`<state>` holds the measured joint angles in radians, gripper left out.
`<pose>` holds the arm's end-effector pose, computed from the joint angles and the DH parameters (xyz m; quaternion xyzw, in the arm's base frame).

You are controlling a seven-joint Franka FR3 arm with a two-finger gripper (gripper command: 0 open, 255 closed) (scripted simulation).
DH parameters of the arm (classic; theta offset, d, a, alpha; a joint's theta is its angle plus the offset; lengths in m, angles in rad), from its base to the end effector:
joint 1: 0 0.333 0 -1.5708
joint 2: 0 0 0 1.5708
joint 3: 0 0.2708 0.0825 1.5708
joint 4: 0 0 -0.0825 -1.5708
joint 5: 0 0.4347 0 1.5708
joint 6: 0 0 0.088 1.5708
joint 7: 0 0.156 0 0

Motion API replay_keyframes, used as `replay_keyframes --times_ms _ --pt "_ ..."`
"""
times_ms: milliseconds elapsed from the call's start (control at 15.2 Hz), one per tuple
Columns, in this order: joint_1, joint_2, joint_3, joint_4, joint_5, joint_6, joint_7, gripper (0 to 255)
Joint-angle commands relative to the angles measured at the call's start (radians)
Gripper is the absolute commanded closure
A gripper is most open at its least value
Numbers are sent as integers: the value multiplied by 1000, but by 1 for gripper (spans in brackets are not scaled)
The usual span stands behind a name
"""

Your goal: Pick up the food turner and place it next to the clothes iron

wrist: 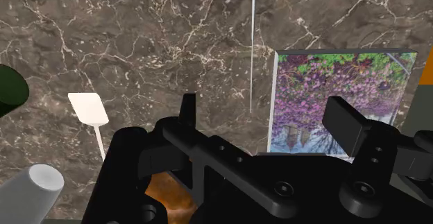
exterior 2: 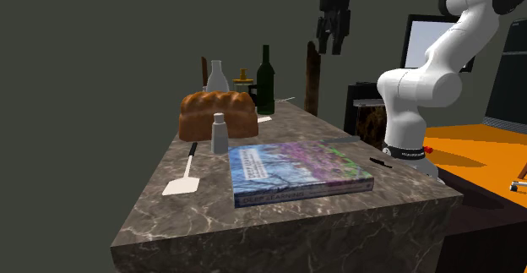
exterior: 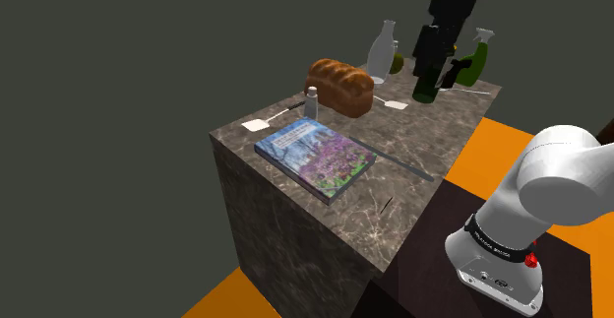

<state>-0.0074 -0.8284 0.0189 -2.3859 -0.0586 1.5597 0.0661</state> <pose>0.3782 -0.0047 0.5097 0.9989 -0.0307 0.0024 0.0362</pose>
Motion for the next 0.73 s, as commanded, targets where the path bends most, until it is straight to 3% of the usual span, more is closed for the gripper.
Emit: replay_keyframes --times_ms 0,660 --pt "0 0 0 0 0 0 0 0" --pt "-78 261 233 33 124 232 515 0"
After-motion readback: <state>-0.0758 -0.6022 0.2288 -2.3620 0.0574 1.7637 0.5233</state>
